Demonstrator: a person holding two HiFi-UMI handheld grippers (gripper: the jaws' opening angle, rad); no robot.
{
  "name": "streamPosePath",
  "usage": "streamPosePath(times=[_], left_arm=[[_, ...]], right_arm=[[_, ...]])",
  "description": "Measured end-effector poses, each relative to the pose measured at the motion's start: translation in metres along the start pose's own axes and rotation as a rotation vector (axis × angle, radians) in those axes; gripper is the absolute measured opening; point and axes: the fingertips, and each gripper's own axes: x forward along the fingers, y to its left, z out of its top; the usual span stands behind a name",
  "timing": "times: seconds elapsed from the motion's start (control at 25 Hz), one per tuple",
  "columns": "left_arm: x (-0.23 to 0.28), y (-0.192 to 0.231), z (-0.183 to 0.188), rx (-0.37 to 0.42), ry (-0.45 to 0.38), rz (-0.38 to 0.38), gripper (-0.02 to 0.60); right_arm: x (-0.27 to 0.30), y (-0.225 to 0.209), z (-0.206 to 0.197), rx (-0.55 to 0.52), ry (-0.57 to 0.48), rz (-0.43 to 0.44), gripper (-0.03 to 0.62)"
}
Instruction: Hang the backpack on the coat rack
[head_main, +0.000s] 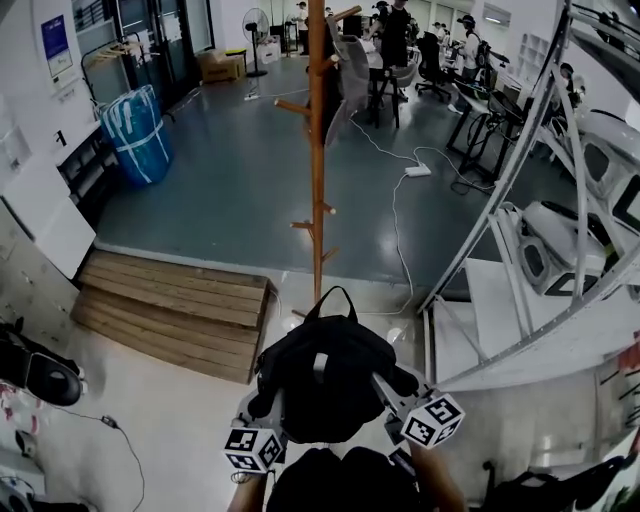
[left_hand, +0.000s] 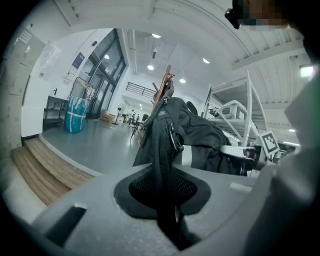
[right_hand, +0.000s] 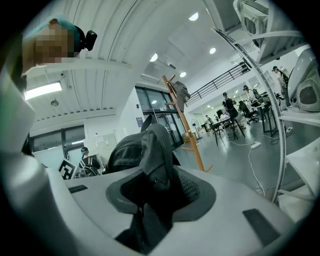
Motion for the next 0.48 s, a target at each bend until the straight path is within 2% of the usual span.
streamPosePath(times=[0.48], left_arm=[[0.052, 0.019, 0.013, -0.006, 0.008, 0.047, 0.051]], right_arm=[[0.052, -0.046, 0.014, 0.005, 0.017, 0.028, 0.129]])
